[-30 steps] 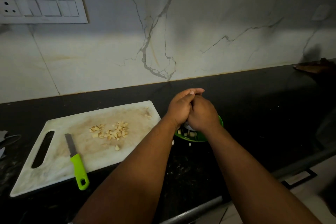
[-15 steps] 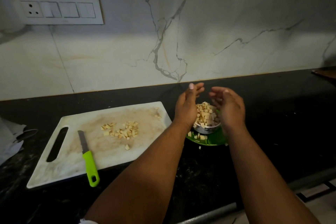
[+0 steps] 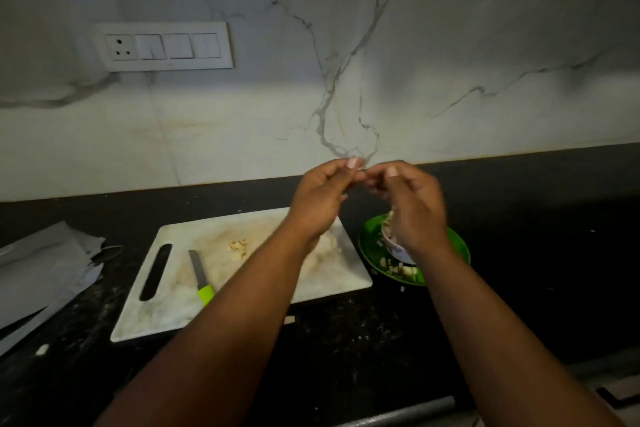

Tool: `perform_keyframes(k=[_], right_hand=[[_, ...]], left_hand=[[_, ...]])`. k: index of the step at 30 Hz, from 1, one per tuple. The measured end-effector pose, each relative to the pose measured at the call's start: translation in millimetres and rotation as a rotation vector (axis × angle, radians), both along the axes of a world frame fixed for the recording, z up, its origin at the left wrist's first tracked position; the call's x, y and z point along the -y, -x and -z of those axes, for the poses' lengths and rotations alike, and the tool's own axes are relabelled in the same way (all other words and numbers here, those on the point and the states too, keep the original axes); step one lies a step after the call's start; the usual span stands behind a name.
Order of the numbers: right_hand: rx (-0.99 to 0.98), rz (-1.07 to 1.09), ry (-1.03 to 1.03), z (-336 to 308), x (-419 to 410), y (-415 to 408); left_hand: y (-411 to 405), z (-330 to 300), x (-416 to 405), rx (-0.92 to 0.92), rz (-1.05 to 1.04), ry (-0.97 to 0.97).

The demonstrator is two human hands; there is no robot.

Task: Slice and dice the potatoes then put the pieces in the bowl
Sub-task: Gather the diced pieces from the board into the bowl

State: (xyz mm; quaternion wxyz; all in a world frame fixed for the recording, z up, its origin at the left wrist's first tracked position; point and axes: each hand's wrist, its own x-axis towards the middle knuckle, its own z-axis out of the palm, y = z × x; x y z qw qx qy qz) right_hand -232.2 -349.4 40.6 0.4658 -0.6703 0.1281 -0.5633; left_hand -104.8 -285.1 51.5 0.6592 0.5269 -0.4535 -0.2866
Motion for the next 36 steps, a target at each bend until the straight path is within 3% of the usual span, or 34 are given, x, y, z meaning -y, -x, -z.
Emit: perform_keyframes(k=[2, 6, 8, 12, 18, 23, 25, 32, 36], right_hand=[[-0.210, -0.047, 0.109, -10, -19, -31], [-0.831, -0.169, 0.167, -13, -37, -89], [-0.952, -0.092, 0.147, -2, -36, -106], [-0.928, 0.090, 0.115, 22, -38, -115], [-1.045, 0.168, 0.208, 30, -34, -122], [-1.172, 0.301, 0.093, 34, -22, -124], [-1.223, 0.243, 0.096, 40, -29, -126], [-1.017, -0.108, 0.167, 50, -66, -136], [-1.076, 0.098, 0.132, 42, -41, -121]], left_hand=[[-39, -1, -19, 0.067, -0.091, -0.020], [-112, 13, -59, 0.092, -0.330, -0.087], [-132, 28, -72, 0.145, -0.420, -0.102], [-148, 46, -78, 0.150, -0.496, -0.083], [-142, 63, -69, 0.492, -0.433, -0.300], [-153, 73, -64, 0.411, -0.402, -0.330], [-157, 75, -62, 0.373, -0.394, -0.339], [-161, 81, -55, 0.296, -0.408, -0.297], [-160, 81, -56, 0.273, -0.400, -0.310]])
